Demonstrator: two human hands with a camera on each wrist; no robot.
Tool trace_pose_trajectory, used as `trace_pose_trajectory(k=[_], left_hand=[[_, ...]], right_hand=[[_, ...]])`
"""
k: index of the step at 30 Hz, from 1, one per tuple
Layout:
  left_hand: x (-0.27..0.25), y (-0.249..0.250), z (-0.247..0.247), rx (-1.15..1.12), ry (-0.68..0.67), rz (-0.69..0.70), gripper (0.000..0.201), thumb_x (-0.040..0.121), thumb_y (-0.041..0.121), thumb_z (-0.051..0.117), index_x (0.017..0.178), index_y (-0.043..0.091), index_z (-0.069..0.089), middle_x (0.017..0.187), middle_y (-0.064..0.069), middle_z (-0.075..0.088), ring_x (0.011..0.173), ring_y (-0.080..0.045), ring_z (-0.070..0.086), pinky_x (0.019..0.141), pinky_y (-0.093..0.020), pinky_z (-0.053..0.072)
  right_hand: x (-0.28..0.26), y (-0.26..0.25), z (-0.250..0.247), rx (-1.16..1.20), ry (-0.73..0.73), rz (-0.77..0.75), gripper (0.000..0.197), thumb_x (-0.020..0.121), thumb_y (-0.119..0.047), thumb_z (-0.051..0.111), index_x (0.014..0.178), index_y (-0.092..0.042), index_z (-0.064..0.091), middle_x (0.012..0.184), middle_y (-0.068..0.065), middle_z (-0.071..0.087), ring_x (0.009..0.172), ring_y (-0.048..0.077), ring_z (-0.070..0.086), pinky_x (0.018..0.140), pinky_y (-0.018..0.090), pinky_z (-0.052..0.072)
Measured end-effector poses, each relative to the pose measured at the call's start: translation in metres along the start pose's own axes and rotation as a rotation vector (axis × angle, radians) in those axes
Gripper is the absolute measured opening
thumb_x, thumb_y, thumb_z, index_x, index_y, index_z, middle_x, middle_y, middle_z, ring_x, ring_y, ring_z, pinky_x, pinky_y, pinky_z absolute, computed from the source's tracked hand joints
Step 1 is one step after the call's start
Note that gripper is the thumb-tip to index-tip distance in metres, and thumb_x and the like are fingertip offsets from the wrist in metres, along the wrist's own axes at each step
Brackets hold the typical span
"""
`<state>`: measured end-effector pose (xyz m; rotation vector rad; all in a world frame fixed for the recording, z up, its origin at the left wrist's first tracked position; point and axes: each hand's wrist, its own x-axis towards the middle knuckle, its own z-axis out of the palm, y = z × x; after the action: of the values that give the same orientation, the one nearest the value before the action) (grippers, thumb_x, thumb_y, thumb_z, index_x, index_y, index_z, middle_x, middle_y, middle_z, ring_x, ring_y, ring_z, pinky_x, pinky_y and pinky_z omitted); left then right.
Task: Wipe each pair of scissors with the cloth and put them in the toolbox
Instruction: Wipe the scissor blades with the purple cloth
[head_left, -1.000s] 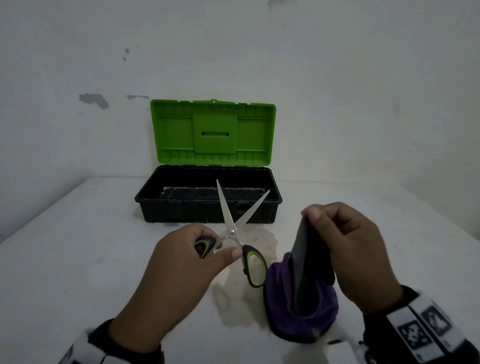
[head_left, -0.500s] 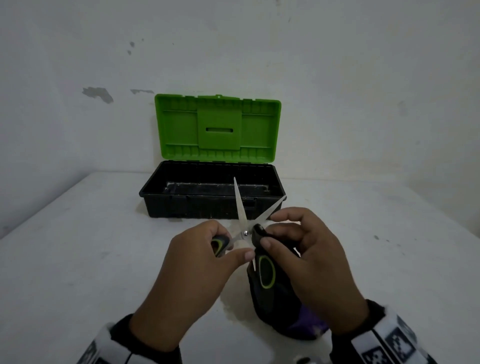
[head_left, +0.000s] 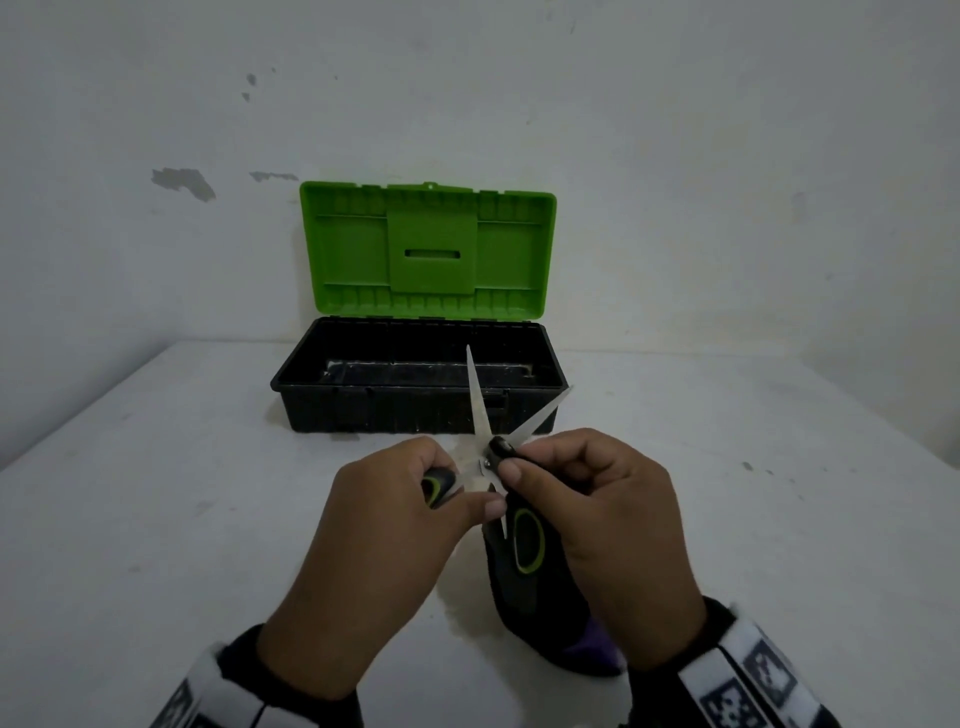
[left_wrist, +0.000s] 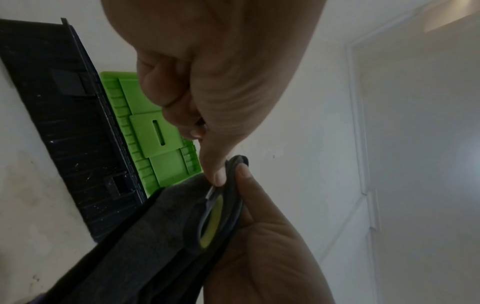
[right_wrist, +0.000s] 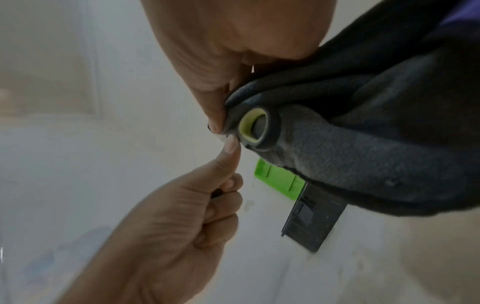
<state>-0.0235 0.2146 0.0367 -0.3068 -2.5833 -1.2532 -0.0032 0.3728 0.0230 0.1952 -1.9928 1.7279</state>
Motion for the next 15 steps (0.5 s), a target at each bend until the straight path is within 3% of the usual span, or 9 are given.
trace_pose_trajectory(k=[2, 7, 9, 15], left_hand=[[0.0002, 0.0005, 0.0004, 0.008, -0.005, 0.006, 0.033, 0.065, 0.050, 0.079, 0.069, 0.027, 0.056, 0.062, 0.005, 0.057, 0.056, -0.006, 0.048, 0.052, -0.017, 0.036], [0.0004, -0.0008, 0.0007, -0.014, 0.005, 0.006, 0.034, 0.063, 0.050, 0.080, 0.068, 0.026, 0.056, 0.060, 0.003, 0.057, 0.054, -0.007, 0.048, 0.051, -0.017, 0.036], [0.0004, -0.0014, 0.0001, -0.004, 0.010, 0.016, 0.034, 0.063, 0.049, 0.081, 0.067, 0.025, 0.056, 0.059, 0.002, 0.056, 0.052, -0.006, 0.045, 0.049, -0.016, 0.034], [-0.0023, -0.0019, -0.0013, -0.009, -0.014, -0.007, 0.036, 0.063, 0.048, 0.081, 0.066, 0.023, 0.056, 0.061, -0.002, 0.057, 0.054, -0.009, 0.046, 0.050, -0.020, 0.037]], right_hand=[[0.0001, -0.0007, 0.0000, -0.054, 0.008, -0.027, 0.012, 0.075, -0.010, 0.081, 0.079, -0.019, 0.075, 0.076, -0.005, 0.076, 0.072, 0.010, 0.073, 0.067, 0.022, 0.057], [-0.0013, 0.0008, 0.0035, 0.014, 0.024, 0.136, 0.009, 0.076, -0.021, 0.081, 0.080, -0.019, 0.074, 0.074, 0.000, 0.076, 0.070, 0.016, 0.074, 0.068, 0.032, 0.058], [-0.0034, -0.0005, 0.0044, -0.008, -0.014, 0.125, 0.003, 0.081, -0.023, 0.078, 0.082, -0.020, 0.077, 0.075, -0.003, 0.077, 0.072, 0.013, 0.073, 0.070, 0.032, 0.059], [-0.0038, -0.0010, 0.0053, -0.151, 0.012, 0.071, 0.009, 0.083, -0.029, 0.074, 0.077, -0.023, 0.076, 0.071, -0.006, 0.074, 0.066, 0.009, 0.069, 0.064, 0.027, 0.058]])
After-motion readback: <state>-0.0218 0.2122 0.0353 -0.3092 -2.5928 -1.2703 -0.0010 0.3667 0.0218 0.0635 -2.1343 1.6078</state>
